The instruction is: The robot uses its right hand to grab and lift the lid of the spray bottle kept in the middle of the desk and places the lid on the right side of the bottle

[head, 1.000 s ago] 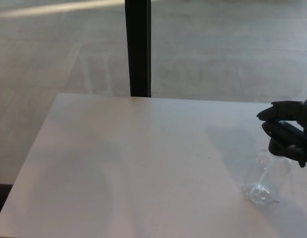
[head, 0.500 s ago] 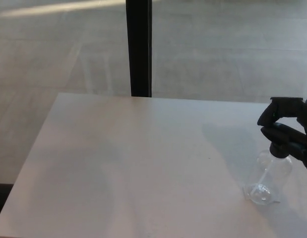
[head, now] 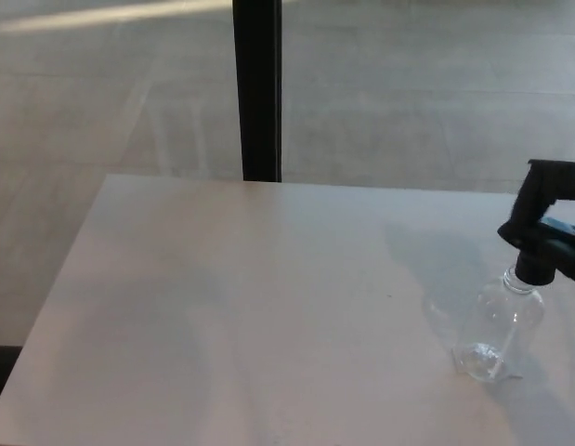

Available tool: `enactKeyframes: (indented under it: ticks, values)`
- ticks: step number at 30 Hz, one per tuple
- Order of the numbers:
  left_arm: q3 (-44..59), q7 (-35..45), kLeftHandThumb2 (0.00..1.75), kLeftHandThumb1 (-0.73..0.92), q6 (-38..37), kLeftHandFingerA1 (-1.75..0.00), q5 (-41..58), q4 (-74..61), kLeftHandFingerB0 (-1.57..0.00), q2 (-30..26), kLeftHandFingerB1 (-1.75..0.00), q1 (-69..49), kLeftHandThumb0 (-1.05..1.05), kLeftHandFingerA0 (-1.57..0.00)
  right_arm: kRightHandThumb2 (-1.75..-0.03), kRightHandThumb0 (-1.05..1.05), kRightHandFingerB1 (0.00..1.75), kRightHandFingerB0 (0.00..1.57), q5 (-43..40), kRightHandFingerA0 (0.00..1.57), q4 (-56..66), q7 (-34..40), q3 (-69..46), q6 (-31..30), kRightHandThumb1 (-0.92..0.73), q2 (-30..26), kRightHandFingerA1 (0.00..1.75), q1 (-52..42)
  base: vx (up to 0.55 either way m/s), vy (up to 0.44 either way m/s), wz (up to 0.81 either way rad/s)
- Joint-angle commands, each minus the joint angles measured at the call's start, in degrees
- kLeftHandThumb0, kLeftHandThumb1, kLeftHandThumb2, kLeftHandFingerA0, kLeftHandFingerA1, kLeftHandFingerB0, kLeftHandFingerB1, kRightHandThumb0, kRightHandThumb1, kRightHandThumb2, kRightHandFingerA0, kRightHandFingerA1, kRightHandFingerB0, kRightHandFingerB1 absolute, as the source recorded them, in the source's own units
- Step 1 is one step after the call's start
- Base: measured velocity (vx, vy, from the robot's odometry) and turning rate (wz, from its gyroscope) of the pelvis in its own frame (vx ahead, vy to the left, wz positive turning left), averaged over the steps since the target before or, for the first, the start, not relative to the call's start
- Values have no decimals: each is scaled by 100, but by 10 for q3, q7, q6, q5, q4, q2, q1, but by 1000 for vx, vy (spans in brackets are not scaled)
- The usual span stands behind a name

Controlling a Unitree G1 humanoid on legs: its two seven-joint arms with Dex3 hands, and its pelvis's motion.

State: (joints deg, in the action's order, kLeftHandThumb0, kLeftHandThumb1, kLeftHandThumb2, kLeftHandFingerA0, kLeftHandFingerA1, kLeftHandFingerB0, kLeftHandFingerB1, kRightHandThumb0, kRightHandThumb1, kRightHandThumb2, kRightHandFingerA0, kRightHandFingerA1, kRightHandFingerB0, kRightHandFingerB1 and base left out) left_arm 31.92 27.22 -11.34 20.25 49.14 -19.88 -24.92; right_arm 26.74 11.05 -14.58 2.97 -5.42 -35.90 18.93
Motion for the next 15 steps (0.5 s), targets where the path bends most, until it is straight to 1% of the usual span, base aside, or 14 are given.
enactKeyframes:
  ticks: [1,2,3,4,5,6,7,9,10,11,12,13,14,15]
  values:
    - [-4,-6,101,64,-16,-60,-5,-18,-39,-5,-51,-5,-76,-52,-119,-15,126,91,-35,125,-26,6,-33,5,-51,14,148,42,0,0,0]
    - [-3,-7,101,64,-15,-60,-4,-20,-39,-5,-51,-6,-76,-52,-119,-15,126,91,-34,125,-29,5,-33,8,-51,17,148,44,0,0,0]
    - [-3,-5,64,77,-14,-49,-3,-20,-45,-6,-36,-6,-73,-56,-118,-14,125,92,-38,125,-36,2,-36,7,-50,17,147,54,0,0,0]
    - [-2,-1,64,78,-15,-48,-2,-15,-45,-7,-36,-4,-72,-56,-120,-15,124,94,-44,123,-47,-4,-40,5,-52,15,143,72,0,0,0]
    - [-3,5,64,79,-20,-47,-4,5,-43,-13,-35,4,-72,-55,-124,-10,149,78,-51,91,-58,-15,-44,-4,-50,12,175,95,0,0,0]
    - [-3,7,64,78,-21,-46,-5,13,-42,-16,-36,7,-72,-54,-119,-16,122,91,-54,122,-66,-20,-47,-9,-50,9,143,111,0,0,0]
    - [-4,5,64,79,-17,-47,-4,7,-43,-15,-36,5,-71,-55,-118,-4,146,79,-58,90,-77,-21,-48,-3,-48,7,175,120,0,0,0]
    - [-5,0,64,79,-12,-47,-3,-5,-43,-14,-36,3,-71,-55,-118,-4,146,79,-62,90,-92,-22,-51,7,-48,6,175,130,0,0,0]
    - [-7,-4,64,80,-8,-46,-5,-20,-42,-12,-37,-4,-71,-54,-117,-9,144,76,-59,89,-116,-26,-50,10,-50,-4,172,154,0,0,0]
    - [-7,-4,64,80,-7,-46,-5,-21,-42,-12,-37,-4,-71,-54,-117,-9,144,76,-59,89,-119,-26,-50,12,-50,-4,172,155,0,0,0]
    - [-6,4,64,79,-11,-47,-3,-10,-41,-15,-37,0,-73,-53,-114,-10,133,80,-50,91,-144,-16,-47,29,-49,-13,169,178,0,0,0]
    - [-6,3,64,80,-16,-46,-5,-2,-41,-16,-36,4,-73,-54,-110,-8,134,80,-53,91,-165,-13,-48,37,-51,-15,168,192,0,0,0]
    - [-6,3,64,80,-14,-46,-4,3,-40,-19,-36,5,-72,-54,-117,-5,143,84,-74,92,-188,-7,-56,56,-47,-7,168,205,0,0,0]
    - [-5,1,64,79,-11,-46,-3,-5,-41,-17,-37,1,-72,-55,-120,-10,146,85,-71,95,-193,-4,-57,50,-48,-6,168,216,0,0,0]
